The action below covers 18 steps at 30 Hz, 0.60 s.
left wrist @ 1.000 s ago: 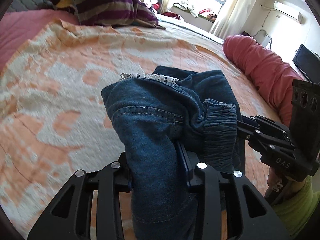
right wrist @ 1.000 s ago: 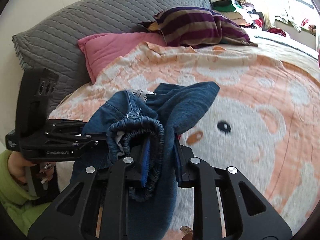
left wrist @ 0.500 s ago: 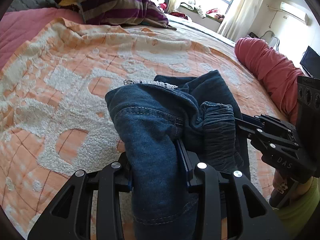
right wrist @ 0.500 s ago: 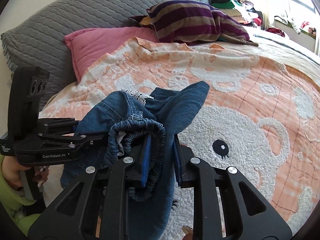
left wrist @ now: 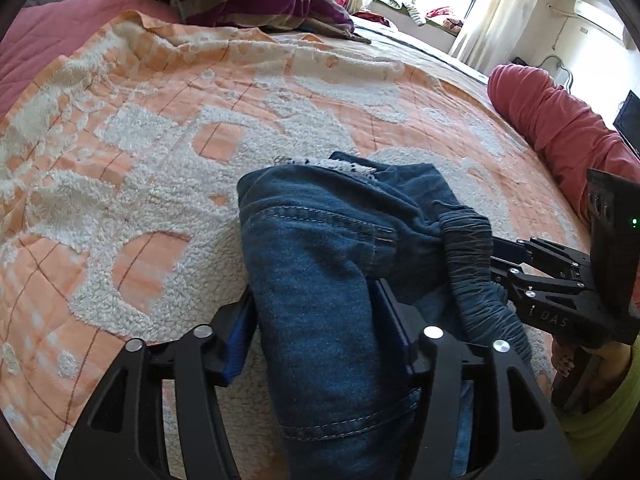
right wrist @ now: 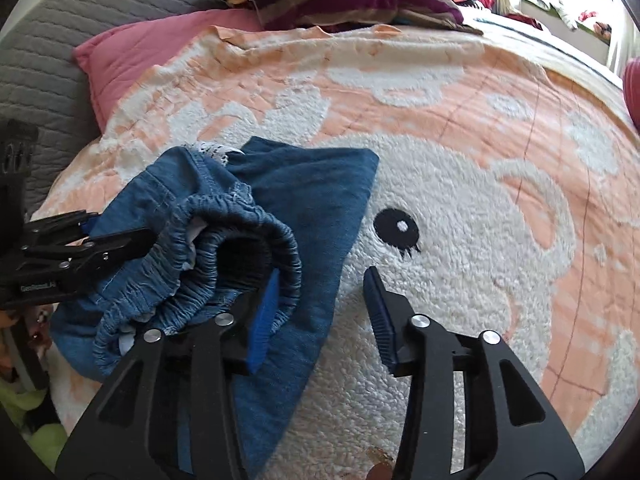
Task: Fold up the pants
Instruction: 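Open both tools and withdraw from the folded pants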
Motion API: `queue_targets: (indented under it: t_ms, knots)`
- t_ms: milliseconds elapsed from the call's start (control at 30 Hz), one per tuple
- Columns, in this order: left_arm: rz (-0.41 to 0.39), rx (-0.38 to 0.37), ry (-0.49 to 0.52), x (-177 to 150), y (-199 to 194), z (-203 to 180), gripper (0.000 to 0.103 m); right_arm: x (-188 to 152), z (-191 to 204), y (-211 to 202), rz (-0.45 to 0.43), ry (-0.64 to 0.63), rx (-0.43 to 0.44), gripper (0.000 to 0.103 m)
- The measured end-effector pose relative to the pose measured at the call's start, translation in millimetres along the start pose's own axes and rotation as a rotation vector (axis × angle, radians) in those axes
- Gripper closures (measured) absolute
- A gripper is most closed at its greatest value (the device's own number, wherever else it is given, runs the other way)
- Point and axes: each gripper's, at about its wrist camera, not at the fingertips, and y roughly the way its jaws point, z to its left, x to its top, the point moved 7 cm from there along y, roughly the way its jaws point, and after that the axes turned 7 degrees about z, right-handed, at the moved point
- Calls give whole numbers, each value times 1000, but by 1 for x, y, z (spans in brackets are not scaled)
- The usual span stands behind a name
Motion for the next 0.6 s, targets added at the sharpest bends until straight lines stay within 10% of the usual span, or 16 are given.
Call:
queue_targets:
  t_ms: [333, 600]
  knots:
    - [-71, -3, -9, -10, -42, -3, 13, 1, 12, -64, -148, 11, -6, 16]
    - [-132, 46, 2, -40, -92, -4, 5, -20, 34, -117, -265, -24, -39, 9]
